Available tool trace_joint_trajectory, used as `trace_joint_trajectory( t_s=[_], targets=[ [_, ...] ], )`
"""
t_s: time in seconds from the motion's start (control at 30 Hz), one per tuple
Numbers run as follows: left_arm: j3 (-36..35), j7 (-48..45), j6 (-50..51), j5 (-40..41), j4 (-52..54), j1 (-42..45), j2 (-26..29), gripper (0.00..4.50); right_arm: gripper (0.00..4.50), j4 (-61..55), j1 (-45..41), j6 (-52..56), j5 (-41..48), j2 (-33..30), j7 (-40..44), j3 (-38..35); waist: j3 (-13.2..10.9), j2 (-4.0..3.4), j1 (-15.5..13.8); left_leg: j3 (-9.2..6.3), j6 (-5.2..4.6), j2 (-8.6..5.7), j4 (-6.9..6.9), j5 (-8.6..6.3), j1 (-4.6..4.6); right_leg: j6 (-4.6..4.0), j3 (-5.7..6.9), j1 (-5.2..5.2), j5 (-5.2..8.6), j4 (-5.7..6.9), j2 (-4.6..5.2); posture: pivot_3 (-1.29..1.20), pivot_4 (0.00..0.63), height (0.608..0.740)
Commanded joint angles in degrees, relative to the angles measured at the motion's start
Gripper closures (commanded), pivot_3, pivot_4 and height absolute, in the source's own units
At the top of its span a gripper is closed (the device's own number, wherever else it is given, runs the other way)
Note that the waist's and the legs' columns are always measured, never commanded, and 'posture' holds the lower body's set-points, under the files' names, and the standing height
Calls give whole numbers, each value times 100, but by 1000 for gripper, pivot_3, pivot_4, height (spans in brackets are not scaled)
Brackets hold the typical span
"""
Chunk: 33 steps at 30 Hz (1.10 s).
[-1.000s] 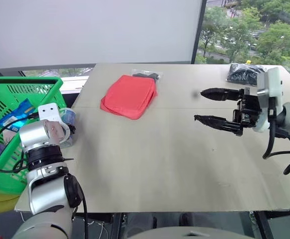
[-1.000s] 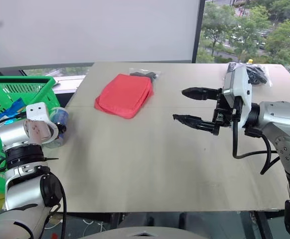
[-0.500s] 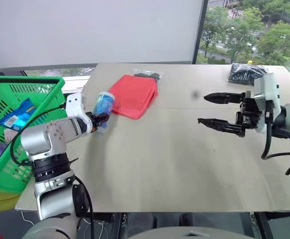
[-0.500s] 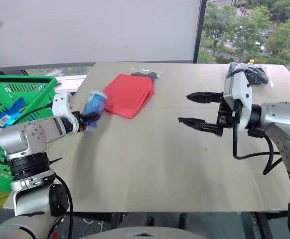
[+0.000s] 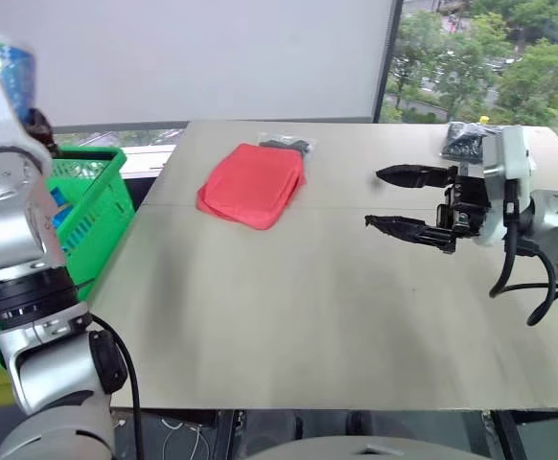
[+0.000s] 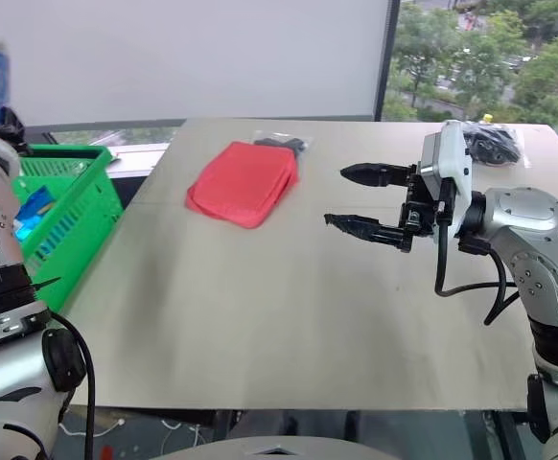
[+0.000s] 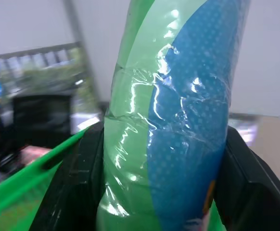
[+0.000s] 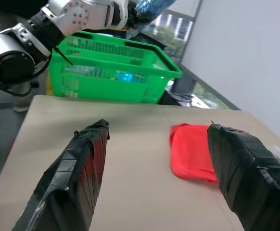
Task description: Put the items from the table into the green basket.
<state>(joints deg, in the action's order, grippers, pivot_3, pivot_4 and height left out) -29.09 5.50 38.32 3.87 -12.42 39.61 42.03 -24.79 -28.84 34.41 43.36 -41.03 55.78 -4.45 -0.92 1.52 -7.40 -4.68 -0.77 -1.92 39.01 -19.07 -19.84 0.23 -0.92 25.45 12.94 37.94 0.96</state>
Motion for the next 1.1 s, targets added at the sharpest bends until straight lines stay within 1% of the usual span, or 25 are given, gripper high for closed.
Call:
trace_joint_trajectory(
  t_s=[0.03,0.1,0.2,0.27,0.33,0.37,0.43,0.5,0.57,0.63,0.7,0.73,0.77,0.9,0.97,1.03,1.07,1.1],
  targets=[
    [-495,281,-155,-42,-470,-55,280,2299,954,-45,-155,-99,29,9,-13,-98,7,10,-15,-3,0,0,2,0,-1,0,3,-1,0,1,0,186,0,740],
    [-593,261,-223,3,-636,-170,319,1310,954,-37,-151,-106,9,12,-12,-91,16,25,-21,-4,0,1,2,0,-1,0,4,-1,0,2,0,186,0,740],
    [-697,343,-256,20,-729,-176,304,59,954,-30,-144,-100,12,0,-3,-113,27,42,-48,-9,0,0,2,0,-2,0,8,-3,0,1,1,188,0,740],
    [-656,312,-263,85,-671,-107,202,59,954,-1,-132,-99,-13,-23,-4,-133,28,43,-52,-10,0,0,1,0,-2,0,9,-2,0,1,1,189,0,740],
    [-384,37,-308,233,-387,-61,3,59,954,37,-86,-126,-112,-62,-35,-141,29,44,-55,-10,0,1,1,0,-2,0,9,-2,0,2,1,189,0,740],
    [-176,-272,-781,375,-114,-62,-218,59,954,62,-36,-154,-200,-89,-74,-154,29,44,-69,-9,0,0,1,0,-2,0,9,-3,0,3,2,189,0,740],
    [371,-857,-1147,519,474,-153,-523,59,954,109,95,-240,-435,-141,-224,-201,34,52,-166,-9,0,1,3,0,-2,0,11,-8,0,1,5,192,0,740],
    [805,-1634,-602,1310,1297,-192,-1022,59,954,305,264,-204,-858,-266,-572,-221,37,54,-251,-12,0,0,7,0,-6,-1,16,-10,0,-1,7,175,0,740],
    [1454,-2371,-151,1859,2113,-448,-1292,59,954,553,491,-213,-1377,-425,-928,-213,40,56,-275,-8,-1,0,9,-1,-5,-1,13,-10,0,1,7,160,0,740],
    [1881,-2821,251,2184,2537,-708,-1354,59,954,741,661,-254,-1665,-482,-1133,-247,43,49,-239,5,-5,1,8,-3,-6,-1,4,-8,-1,0,7,120,0,740],
    [2197,-3193,389,2394,2785,-1015,-1376,59,954,875,914,-293,-1791,-544,-1157,-326,50,32,-86,25,-9,7,5,-5,-3,-1,-13,-1,0,2,-2,85,0,740],
    [2239,-3281,483,2533,2855,-1131,-1429,59,954,919,1052,-375,-1904,-577,-1179,-350,52,20,34,34,-9,11,1,-5,-2,-2,-20,2,0,2,-7,68,0,740],
    [2249,-3326,534,2618,2903,-1223,-1453,59,954,935,1162,-426,-1982,-596,-1207,-374,50,17,70,40,-10,17,-2,-5,2,-2,-26,2,0,4,-12,44,0,740],
    [2258,-3459,589,2699,3090,-1686,-1390,59,954,984,1536,-530,-2048,-526,-1317,-600,61,-19,399,53,-9,26,0,-4,17,-6,-39,-9,-2,10,-26,12,0,740],
    [2224,-3488,621,2721,3300,-1984,-1330,59,954,992,1627,-559,-2098,-455,-1421,-654,58,-26,487,60,-11,26,1,-6,39,-5,-46,-34,-3,9,-26,3,0,740],
    [2143,-3568,640,2784,3580,-2371,-1224,59,954,953,1707,-531,-2147,-355,-1603,-711,55,-31,587,63,-32,27,-11,-17,99,-6,-52,-81,-2,0,-30,-31,0,740],
    [2043,-3575,630,2830,3687,-2557,-1191,59,954,930,1751,-537,-2164,-276,-1705,-746,53,-35,653,68,-34,27,-22,-19,112,-5,-59,-98,-1,-3,-31,-59,0,740],
    [1971,-3576,611,2861,3754,-2689,-1171,59,954,907,1790,-548,-2177,-213,-1775,-770,53,-35,653,70,-33,28,-27,-18,122,-5,-59,-100,-1,-6,-31,-71,0,740]
  ],
)
